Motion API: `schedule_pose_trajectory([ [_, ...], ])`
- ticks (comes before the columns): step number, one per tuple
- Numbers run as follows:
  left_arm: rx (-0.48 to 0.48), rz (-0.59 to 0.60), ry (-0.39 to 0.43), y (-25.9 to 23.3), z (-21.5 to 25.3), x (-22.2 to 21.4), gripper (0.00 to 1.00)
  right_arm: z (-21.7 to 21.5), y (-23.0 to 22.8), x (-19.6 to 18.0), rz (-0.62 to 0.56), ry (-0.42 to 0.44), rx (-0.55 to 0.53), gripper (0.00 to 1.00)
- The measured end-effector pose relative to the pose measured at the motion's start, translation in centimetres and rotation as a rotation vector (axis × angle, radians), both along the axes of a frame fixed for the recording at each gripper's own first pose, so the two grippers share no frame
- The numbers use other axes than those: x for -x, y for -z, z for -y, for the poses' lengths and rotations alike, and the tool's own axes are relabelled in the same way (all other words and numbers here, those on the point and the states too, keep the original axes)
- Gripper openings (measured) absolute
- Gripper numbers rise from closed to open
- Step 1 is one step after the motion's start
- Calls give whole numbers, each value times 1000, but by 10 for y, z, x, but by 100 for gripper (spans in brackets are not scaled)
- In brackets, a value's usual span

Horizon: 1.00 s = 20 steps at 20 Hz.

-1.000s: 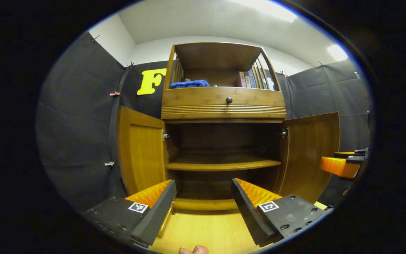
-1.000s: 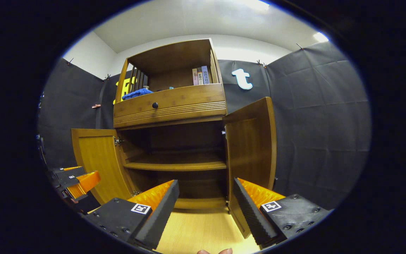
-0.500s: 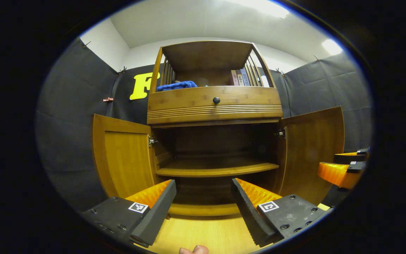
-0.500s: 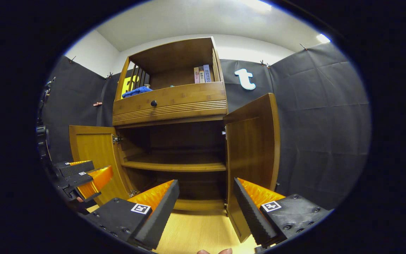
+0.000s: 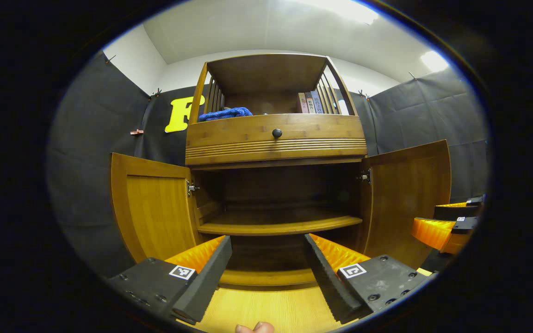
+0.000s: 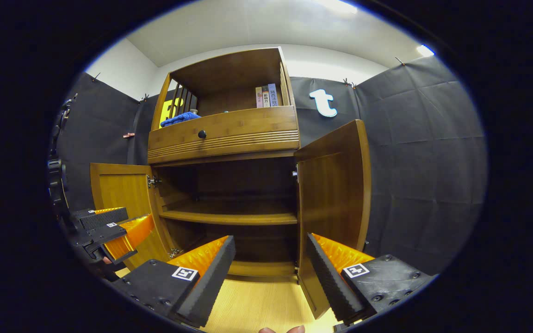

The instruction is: Open the right door of the double-door shoe cabinet with the right hand, and open the left door with the left hand.

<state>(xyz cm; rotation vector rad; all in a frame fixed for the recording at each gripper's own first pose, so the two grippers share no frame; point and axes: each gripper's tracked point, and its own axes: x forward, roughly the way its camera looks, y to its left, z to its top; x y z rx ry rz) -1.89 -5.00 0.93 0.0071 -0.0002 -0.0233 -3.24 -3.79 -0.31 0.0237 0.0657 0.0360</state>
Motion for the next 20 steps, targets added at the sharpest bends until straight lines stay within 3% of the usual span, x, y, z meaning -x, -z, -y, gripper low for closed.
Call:
schedule_pose_trajectory([
  [8, 5, -1, 15, 1, 2, -1, 98, 3, 2, 5, -1, 21, 13, 100],
  [11, 5, 2, 14, 0, -1, -1, 98, 3, 0, 5, 5, 24, 16, 98],
  [12, 4, 2, 13, 1, -1, -1, 98, 3, -1, 5, 6, 23, 17, 92],
  [20, -2, 5, 11, -1, -2, 3, 97, 0, 0, 8, 9, 20, 15, 92],
])
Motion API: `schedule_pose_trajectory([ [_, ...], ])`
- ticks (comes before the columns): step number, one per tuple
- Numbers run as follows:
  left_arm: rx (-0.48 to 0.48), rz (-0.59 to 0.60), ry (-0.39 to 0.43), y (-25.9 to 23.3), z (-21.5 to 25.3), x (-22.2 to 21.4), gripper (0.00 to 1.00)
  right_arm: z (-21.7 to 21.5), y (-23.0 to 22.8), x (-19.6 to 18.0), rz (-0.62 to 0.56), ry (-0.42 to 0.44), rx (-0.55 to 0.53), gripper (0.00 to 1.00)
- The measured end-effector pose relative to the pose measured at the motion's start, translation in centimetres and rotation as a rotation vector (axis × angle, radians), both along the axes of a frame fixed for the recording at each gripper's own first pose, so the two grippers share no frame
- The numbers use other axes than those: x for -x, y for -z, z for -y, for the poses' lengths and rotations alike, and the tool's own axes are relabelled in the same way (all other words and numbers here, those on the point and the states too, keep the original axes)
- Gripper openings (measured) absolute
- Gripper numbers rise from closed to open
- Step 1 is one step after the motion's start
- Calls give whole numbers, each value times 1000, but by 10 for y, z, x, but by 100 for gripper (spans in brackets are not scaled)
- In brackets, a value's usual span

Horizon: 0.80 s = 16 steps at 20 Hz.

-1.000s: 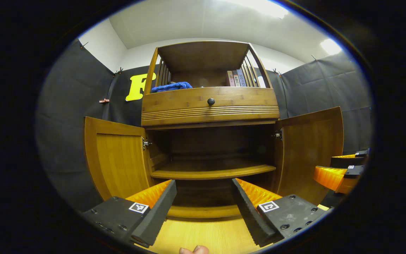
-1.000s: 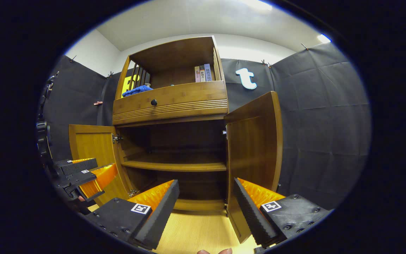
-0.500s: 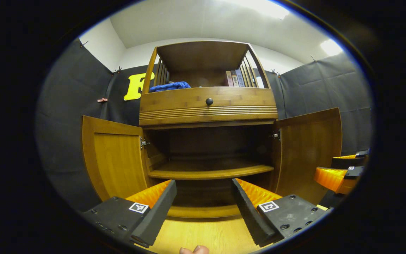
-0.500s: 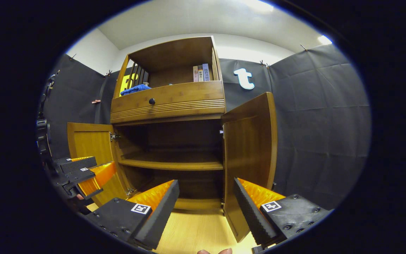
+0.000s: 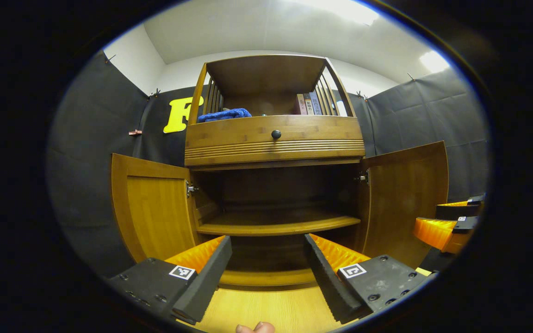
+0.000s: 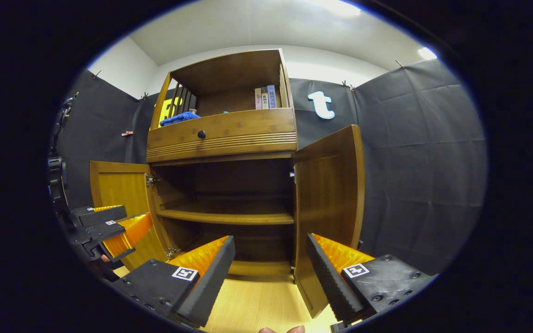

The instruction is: Open the right door of the double-door shoe cabinet with the right hand, and open the left door with the left hand.

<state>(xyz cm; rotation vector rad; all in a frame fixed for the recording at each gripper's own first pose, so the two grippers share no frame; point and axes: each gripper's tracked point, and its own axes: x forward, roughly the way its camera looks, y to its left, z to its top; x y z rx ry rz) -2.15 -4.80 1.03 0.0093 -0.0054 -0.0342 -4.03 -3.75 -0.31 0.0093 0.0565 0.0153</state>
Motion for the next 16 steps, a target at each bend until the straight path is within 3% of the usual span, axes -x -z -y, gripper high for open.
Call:
schedule_pose_trajectory([
  [7, -24, -3, -1, 2, 1, 3, 98, 2, 1, 0, -2, 1, 2, 92],
  [8, -28, -1, 0, 2, 1, 3, 98, 2, 1, 0, -2, 1, 2, 98],
  [16, -27, 0, 2, 0, 2, 6, 98, 1, 2, 4, -1, 2, 7, 92],
])
